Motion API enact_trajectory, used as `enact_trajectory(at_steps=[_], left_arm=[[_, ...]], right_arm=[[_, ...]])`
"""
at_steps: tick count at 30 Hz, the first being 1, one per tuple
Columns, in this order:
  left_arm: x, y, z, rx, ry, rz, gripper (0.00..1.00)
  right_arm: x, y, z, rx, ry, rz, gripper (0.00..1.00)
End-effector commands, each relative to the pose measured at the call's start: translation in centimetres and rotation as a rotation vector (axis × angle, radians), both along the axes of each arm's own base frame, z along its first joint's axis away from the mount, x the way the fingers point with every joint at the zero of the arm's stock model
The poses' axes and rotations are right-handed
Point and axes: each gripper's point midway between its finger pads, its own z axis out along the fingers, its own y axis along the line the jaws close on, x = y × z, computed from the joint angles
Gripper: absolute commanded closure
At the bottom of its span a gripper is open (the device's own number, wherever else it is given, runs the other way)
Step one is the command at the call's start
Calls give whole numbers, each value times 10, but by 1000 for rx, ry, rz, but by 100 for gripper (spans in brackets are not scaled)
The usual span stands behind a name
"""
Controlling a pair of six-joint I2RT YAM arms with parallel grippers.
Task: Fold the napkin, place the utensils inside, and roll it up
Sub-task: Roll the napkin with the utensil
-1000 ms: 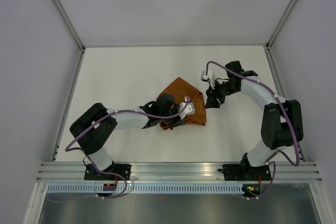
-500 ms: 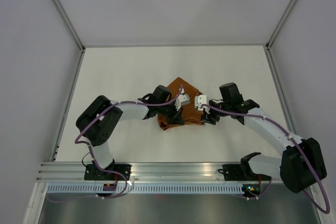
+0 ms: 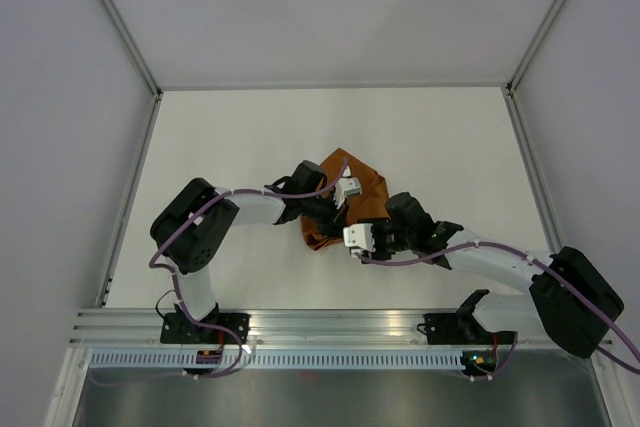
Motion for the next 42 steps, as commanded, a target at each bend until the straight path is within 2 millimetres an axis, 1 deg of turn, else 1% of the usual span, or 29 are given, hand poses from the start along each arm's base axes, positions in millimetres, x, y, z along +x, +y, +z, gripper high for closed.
enact_trajectory(at_steps=[1,6,11,14,17,22,24,25,26,27,28,30,31,33,34,35,37,39,40,41,42], left_arm=[[1,-7,13,-48,29,-17,98],[1,-6,13,-48,31,-14,98],[-1,-5,13,-49,33,-16,98],[0,-5,13,-50,27,-17,98],[0,-5,13,-52,25,-17,98],[2,-5,16,-57,17,-12,98],[2,-4,16,-55,16,-12,98],[1,-4,16,-56,15,-14,98],[1,-4,16,-55,15,-13,98],[2,-3,16,-54,16,-10,98],[1,-3,17,-57,13,-13,98],[1,-2,17,-58,13,-11,98],[1,-2,18,-60,13,-12,98],[2,0,20,-61,4,-7,98],[1,0,21,-62,4,-6,98],[2,-1,23,-66,3,-1,97],[4,-2,28,-81,-10,4,96],[6,-2,34,-95,-16,24,91],[9,-2,36,-108,-32,34,89],[10,-2,38,-112,-33,48,84],[12,0,41,-121,-40,62,82]], right_arm=[[18,13,6,22,-134,-8,40],[24,15,-3,5,-168,-26,41],[30,15,-8,-9,-189,-33,43],[29,16,-12,-18,-177,-28,45],[29,16,-18,-39,-164,-21,50],[27,16,-21,-61,-151,-2,51],[27,15,-26,-79,-141,-3,55],[29,17,-24,-78,-143,0,57],[28,17,-25,-86,-132,-1,61],[28,17,-28,-96,-120,3,73],[30,19,-25,-95,-117,1,77],[27,18,-31,-121,-83,7,82],[30,22,-28,-117,-79,10,83],[24,18,-36,-157,-30,17,86],[26,21,-33,-157,-24,21,87],[21,17,-40,-185,9,28,88],[21,20,-37,-190,34,42,90],[15,17,-43,-219,80,53,92],[18,19,-39,-213,87,55,92],[13,17,-41,-223,122,63,92],[12,16,-44,-233,142,67,92]])
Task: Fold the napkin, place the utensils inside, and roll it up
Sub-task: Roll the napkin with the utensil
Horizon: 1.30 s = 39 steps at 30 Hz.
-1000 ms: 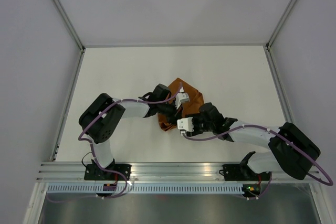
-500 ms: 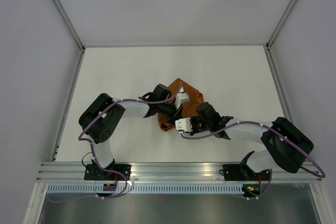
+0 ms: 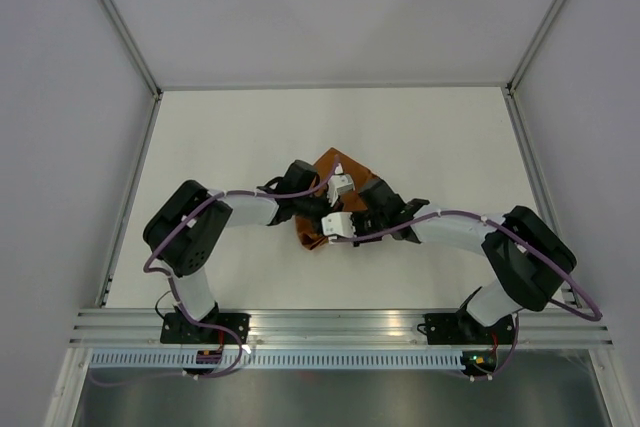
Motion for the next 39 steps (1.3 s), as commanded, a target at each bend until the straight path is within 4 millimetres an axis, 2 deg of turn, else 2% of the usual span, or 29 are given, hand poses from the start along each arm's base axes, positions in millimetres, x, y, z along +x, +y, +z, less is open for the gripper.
enact_trajectory(at_steps=[1,2,8,14,15,17,18,20,21,22,24,25,26,27,28,30,31,32,34,35,36,38,39], left_arm=[[12,-10,38,-120,-79,32,80],[16,-9,39,-122,-78,56,77],[34,2,48,-147,-101,178,72],[63,19,57,-140,-154,368,71],[75,25,58,-130,-178,435,71],[83,33,60,-124,-172,504,71],[97,45,63,-107,-207,605,71],[103,56,64,-100,-206,680,71],[113,68,73,-99,-246,771,71],[112,77,70,-94,-247,811,71],[120,91,90,-138,-304,913,71],[117,100,88,-135,-309,951,70],[118,103,95,-162,-324,970,70],[121,113,98,-159,-352,1028,70],[117,120,103,-176,-371,1047,70],[117,128,112,-195,-412,1077,70],[114,132,114,-198,-423,1085,70],[113,134,117,-205,-444,1086,70],[108,135,121,-220,-479,1065,70],[106,134,123,-225,-490,1049,70],[102,128,130,-256,-516,1011,70],[92,120,130,-246,-575,942,70],[88,114,132,-240,-600,905,70]], right_arm=[[-18,-4,-10,-40,141,38,92],[-21,-6,-11,-45,167,41,92],[-19,-11,-16,-67,232,35,92],[-17,-13,-16,-65,284,30,93],[-18,-13,-18,-67,294,32,93],[-17,-14,-16,-65,315,32,93],[-18,-14,-18,-69,331,33,94],[-17,-15,-15,-60,368,28,93],[-15,-18,-18,-64,389,22,93],[-10,-16,-15,-58,392,22,93],[-13,-20,-18,-62,451,18,94],[-8,-18,-15,-55,458,18,94],[-14,-20,-19,-64,511,20,94],[-7,-19,-15,-52,514,16,94],[-6,-20,-16,-48,532,13,94],[-8,-26,-22,-59,605,0,94],[-1,-23,-19,-50,605,5,94],[-7,-27,-25,-70,659,-1,94],[1,-25,-24,-58,683,-4,94],[-3,-29,-31,-79,737,-13,94],[5,-26,-27,-73,737,-12,94],[1,-28,-31,-90,821,-27,94],[12,-24,-26,-76,816,-28,94]])
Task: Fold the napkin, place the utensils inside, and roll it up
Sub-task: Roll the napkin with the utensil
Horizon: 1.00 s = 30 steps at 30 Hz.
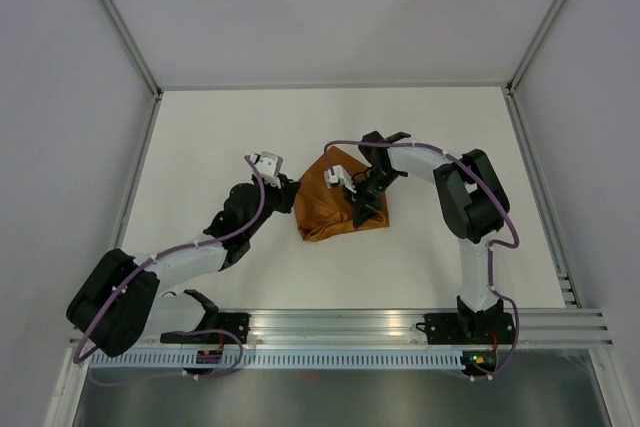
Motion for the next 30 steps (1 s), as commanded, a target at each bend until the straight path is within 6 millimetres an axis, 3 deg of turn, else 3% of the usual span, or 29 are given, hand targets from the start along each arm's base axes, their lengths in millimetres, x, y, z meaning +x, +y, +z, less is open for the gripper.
enact_trajectory(at_steps=[1,10,21,30], left_arm=[[-9,-18,28,82,-186,-96,70],[-40,-74,18,334,-337,-281,68],[-71,-138,-35,579,-339,-548,67],[-99,-154,-77,659,-280,-719,65]], right_arm=[[-19,-21,-20,-92,174,41,94],[-9,-24,-32,-149,308,-6,95],[-8,-29,-47,-223,354,-40,94],[-3,-29,-51,-237,381,-67,95]])
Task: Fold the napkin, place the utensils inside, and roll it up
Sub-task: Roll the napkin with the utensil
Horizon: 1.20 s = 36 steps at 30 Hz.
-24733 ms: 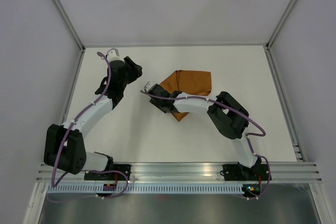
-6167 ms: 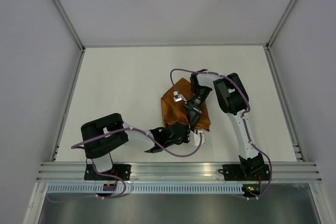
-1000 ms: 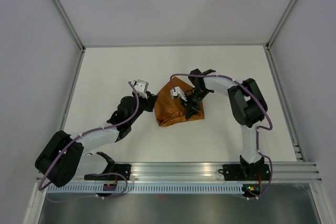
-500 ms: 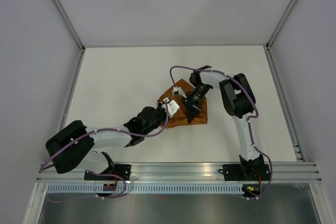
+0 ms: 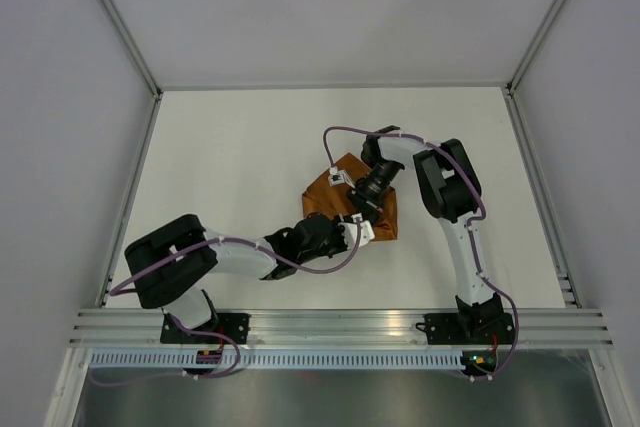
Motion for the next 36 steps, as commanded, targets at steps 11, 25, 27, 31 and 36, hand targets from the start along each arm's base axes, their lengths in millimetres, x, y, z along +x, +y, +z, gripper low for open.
enact_trajectory(at_steps=[11,25,27,31,36], left_arm=[[-20,-18,-27,148,-62,-119,63],[0,-6,-56,320,-158,-38,64],[2,-3,-60,349,-170,-34,64],[3,3,-66,408,-172,-43,67],[5,6,-69,456,-175,-43,70]], right_arm=[[23,-14,-45,-64,-109,67,95],[19,-16,-47,-77,-53,75,95],[19,-16,-47,-75,-46,80,95],[17,-16,-47,-72,-37,85,95],[16,-17,-46,-71,-24,89,95]])
